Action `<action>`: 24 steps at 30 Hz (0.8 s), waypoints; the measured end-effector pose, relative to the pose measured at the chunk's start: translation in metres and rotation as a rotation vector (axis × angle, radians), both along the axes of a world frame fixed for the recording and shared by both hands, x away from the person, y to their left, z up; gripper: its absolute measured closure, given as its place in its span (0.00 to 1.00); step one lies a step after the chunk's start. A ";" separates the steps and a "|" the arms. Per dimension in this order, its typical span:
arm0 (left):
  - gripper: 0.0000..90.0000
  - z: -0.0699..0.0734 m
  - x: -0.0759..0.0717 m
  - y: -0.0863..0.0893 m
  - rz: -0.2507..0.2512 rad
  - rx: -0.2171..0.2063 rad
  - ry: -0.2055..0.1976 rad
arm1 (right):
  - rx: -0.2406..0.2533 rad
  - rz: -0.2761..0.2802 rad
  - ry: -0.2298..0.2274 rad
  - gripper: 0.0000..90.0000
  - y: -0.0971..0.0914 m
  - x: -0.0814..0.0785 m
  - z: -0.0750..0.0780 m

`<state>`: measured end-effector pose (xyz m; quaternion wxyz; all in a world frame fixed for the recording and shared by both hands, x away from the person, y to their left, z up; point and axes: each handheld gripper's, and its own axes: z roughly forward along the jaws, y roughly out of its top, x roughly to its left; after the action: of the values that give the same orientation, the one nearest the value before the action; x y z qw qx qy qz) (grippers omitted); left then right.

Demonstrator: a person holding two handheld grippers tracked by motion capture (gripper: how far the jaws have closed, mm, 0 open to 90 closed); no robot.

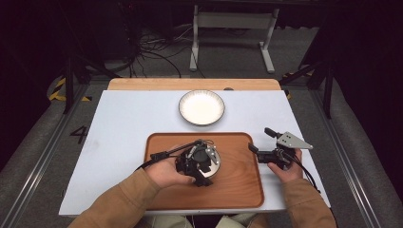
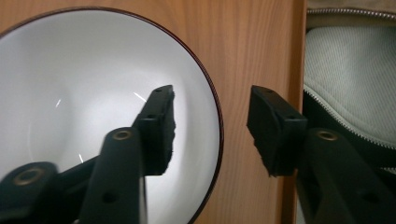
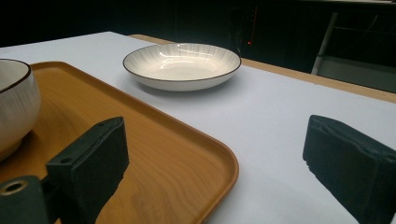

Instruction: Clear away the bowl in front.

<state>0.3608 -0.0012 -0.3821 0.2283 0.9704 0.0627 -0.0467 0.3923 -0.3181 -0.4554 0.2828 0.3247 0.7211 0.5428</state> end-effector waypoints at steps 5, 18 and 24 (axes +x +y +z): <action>0.51 0.004 -0.001 0.006 0.024 -0.048 0.005 | -0.001 -0.002 0.002 0.08 0.000 0.000 0.000; 0.43 0.018 -0.007 0.031 0.106 -0.196 -0.058 | 0.001 -0.001 0.006 0.08 0.000 0.000 0.000; 0.43 0.019 -0.008 0.045 0.162 -0.278 -0.072 | 0.001 0.000 0.007 0.08 0.000 0.000 0.000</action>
<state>0.3527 0.0435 -0.3626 0.3656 0.9223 0.1253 -0.0015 0.3927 -0.3183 -0.4553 0.2802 0.3268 0.7217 0.5421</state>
